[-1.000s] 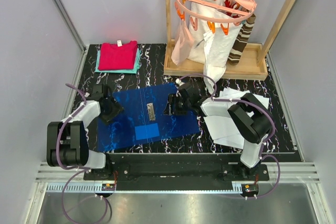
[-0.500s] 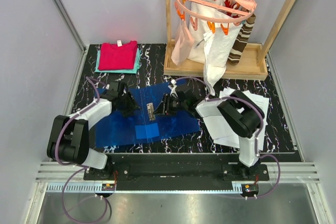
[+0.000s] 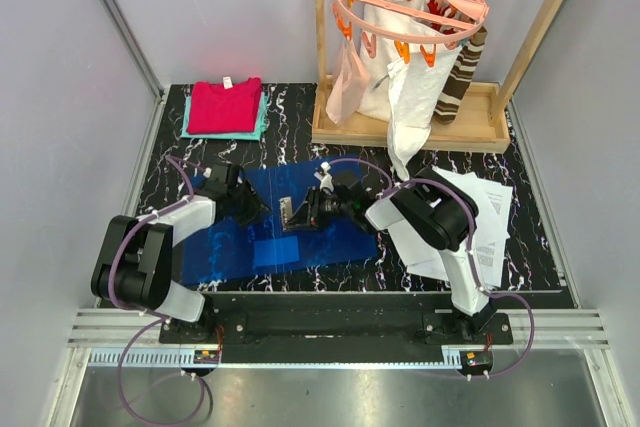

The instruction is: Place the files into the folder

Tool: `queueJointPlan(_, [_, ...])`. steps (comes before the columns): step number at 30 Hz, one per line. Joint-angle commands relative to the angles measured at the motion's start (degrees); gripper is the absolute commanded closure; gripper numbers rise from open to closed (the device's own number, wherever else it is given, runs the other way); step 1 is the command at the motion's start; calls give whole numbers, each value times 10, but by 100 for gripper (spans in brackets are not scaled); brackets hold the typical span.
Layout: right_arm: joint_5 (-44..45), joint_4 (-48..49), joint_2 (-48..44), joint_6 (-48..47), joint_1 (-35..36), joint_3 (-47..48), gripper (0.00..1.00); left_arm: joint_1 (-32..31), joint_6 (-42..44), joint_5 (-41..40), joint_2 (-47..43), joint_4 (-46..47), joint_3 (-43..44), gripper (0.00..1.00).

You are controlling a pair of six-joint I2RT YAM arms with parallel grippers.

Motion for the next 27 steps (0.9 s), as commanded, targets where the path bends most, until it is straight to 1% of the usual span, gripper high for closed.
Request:
queueJointPlan(1, [-21, 65, 13, 24, 10, -5, 71, -5, 5, -22, 17, 1, -21, 56])
queueJointPlan(7, [-14, 56, 25, 13, 12, 0, 73, -13, 3, -24, 13, 1, -27, 57])
queueJointPlan(13, [-16, 46, 38, 4, 12, 14, 84, -22, 12, -40, -5, -10, -31, 58])
queueJointPlan(17, [-14, 34, 33, -9, 12, 21, 91, -26, 16, -51, -36, -42, -38, 58])
queueJointPlan(18, [-13, 29, 33, -14, 12, 22, 92, -26, 18, -45, -47, -45, -42, 59])
queueJointPlan(19, [-9, 20, 31, -17, 12, 23, 96, -31, 18, -44, -54, -48, -43, 62])
queueJointPlan(20, [-7, 13, 29, -21, 12, 24, 99, -33, 18, -39, -57, -51, -48, 70])
queueJointPlan(21, [-5, 5, 28, -24, 12, 25, 100, -37, 16, -35, -61, -54, -49, 74])
queueJointPlan(24, [11, -38, 18, -42, 13, 30, 100, -55, -11, -33, -50, -58, -54, 77])
queueJointPlan(26, [35, -85, 10, -62, 16, 36, 100, -67, -20, -36, -27, -63, -48, 77])
queueJointPlan(27, [45, -136, 5, -73, 17, 48, 100, -68, -20, -40, -19, -65, -46, 77])
